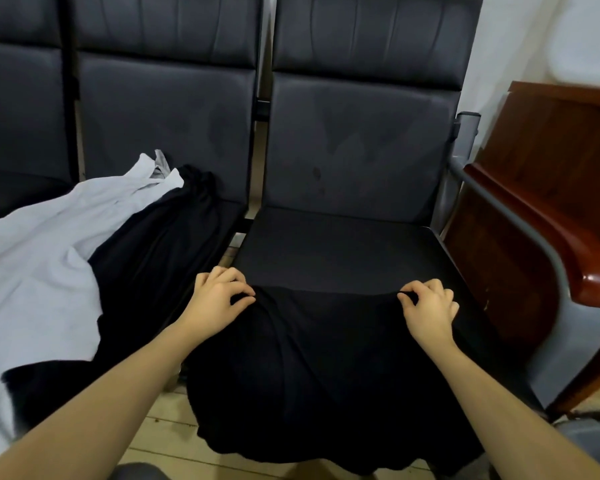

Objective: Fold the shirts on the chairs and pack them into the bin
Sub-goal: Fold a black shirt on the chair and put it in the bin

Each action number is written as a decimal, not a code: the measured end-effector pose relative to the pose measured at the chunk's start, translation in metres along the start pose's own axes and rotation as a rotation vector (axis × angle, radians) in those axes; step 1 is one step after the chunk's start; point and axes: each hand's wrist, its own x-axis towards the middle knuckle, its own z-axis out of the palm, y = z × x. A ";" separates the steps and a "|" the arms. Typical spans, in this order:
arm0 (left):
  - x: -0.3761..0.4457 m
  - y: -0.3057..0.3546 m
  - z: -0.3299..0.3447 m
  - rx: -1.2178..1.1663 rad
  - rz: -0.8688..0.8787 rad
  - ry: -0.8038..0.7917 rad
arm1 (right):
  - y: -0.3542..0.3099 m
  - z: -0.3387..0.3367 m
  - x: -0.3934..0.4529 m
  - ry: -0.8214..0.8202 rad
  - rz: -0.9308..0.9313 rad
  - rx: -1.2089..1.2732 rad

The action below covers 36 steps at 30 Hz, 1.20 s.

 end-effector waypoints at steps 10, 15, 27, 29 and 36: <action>-0.003 0.014 -0.003 -0.031 -0.047 0.037 | -0.006 0.000 -0.008 0.082 -0.024 -0.014; 0.001 0.020 0.000 -0.029 -0.166 -0.051 | -0.018 0.005 -0.013 0.014 -0.148 -0.085; -0.018 -0.001 -0.019 -0.202 -0.120 0.131 | -0.015 0.007 -0.018 0.064 -0.146 -0.135; -0.024 -0.007 -0.019 0.000 -0.004 0.088 | -0.015 0.007 -0.018 0.077 -0.121 -0.130; -0.017 0.009 -0.016 0.230 0.017 0.135 | -0.014 0.007 -0.017 0.029 -0.104 -0.080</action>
